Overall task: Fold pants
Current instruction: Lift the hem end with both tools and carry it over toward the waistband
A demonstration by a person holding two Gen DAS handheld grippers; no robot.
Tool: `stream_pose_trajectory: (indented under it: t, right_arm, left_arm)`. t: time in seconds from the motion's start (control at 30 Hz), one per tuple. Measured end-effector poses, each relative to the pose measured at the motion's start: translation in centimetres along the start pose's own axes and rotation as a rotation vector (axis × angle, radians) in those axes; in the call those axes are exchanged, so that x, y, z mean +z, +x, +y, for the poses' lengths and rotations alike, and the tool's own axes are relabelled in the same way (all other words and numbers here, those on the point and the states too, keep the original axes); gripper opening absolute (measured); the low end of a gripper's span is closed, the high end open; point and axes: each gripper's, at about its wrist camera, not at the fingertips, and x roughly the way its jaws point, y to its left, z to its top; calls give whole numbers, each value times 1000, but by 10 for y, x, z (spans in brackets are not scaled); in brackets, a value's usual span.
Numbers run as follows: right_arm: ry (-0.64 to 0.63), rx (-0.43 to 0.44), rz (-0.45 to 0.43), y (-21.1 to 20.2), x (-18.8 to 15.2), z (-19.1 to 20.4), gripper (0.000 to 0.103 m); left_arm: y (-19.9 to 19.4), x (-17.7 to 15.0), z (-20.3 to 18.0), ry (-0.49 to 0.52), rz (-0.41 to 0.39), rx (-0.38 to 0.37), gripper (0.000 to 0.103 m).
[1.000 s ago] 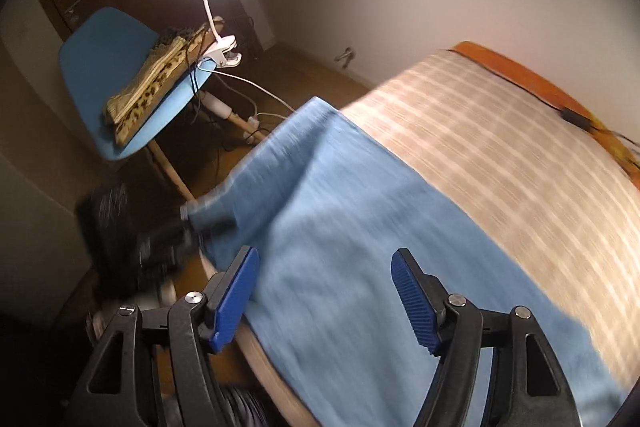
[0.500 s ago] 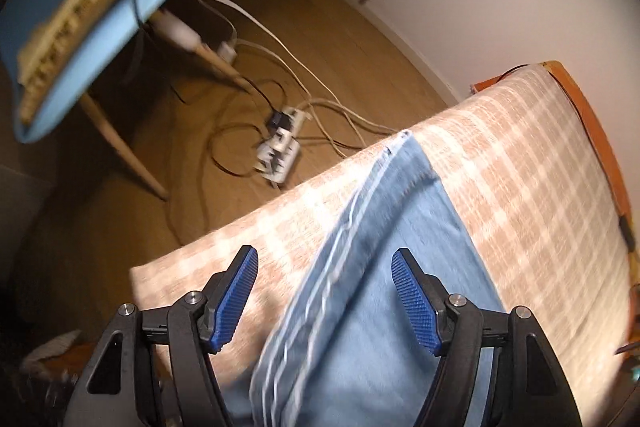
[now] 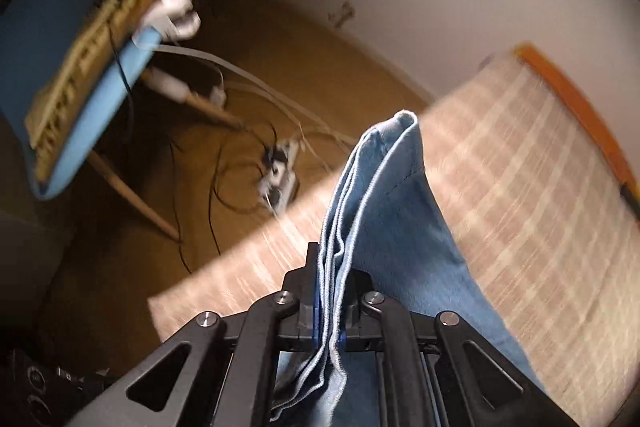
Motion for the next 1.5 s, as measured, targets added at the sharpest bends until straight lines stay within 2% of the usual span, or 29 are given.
stream_pose_trajectory:
  t: [0.07, 0.17, 0.4, 0.7, 1.13, 1.5]
  right_arm:
    - [8, 31, -32, -14, 11, 8, 4]
    - [16, 23, -46, -25, 18, 9, 4]
    - [71, 71, -103, -74, 2, -16, 3]
    - [109, 82, -207, -145, -32, -56, 3]
    - [217, 5, -297, -228, -118, -143, 3]
    - [340, -95, -291, -256, -209, -212, 3]
  left_arm:
    - [-5, 11, 2, -12, -24, -4, 12]
    - [-10, 24, -3, -4, -31, -20, 11]
    - [-14, 37, -38, 66, -9, -86, 11]
    - [9, 36, -112, 168, 16, -207, 11]
    - [73, 1, -226, 279, 139, -392, 11]
    - [130, -53, -293, 330, 286, -509, 11]
